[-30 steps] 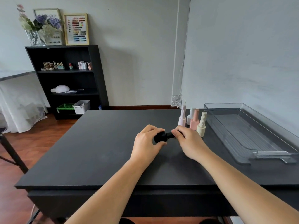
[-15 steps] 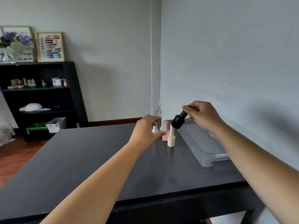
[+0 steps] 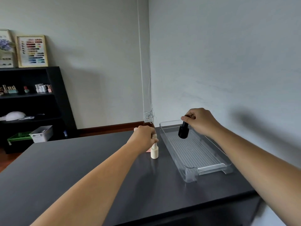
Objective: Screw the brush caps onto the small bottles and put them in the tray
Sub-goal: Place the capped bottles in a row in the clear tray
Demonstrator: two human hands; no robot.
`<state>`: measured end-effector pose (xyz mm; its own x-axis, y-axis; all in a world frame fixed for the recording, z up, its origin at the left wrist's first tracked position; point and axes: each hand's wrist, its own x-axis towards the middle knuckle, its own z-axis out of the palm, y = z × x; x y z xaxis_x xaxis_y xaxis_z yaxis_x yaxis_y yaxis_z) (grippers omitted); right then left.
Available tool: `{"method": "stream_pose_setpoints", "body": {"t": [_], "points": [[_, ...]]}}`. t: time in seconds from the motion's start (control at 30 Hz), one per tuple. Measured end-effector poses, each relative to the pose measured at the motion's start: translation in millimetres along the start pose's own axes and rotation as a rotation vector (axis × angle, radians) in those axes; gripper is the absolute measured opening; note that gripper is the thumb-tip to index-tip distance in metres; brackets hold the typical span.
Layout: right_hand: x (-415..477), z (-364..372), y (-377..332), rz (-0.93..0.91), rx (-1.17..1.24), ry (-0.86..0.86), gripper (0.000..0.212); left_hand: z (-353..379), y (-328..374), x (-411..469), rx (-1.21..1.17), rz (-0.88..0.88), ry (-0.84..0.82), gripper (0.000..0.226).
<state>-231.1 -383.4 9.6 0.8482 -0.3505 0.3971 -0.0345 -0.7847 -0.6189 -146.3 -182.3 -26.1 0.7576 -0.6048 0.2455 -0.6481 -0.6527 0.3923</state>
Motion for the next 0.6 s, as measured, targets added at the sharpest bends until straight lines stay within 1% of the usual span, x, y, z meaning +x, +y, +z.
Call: {"method": "stream_pose_setpoints", "body": {"t": [0.13,0.23,0.33,0.4,0.6], "points": [[15,0,20,0.019,-0.019,0.009,0.017,-14,4,11,-0.076,0.041,-0.034,0.010],[35,-5,32,0.041,-0.045,0.017,0.017,-35,21,33,-0.105,0.092,0.017,0.012],[56,-9,43,0.055,-0.114,-0.018,0.019,-41,40,61,-0.101,0.142,0.065,0.012],[70,-10,53,0.059,-0.155,-0.044,0.019,-33,51,84,-0.116,0.156,0.072,0.012],[104,-3,84,0.082,-0.226,-0.101,0.017,23,69,147,-0.159,0.095,0.020,0.011]]}}
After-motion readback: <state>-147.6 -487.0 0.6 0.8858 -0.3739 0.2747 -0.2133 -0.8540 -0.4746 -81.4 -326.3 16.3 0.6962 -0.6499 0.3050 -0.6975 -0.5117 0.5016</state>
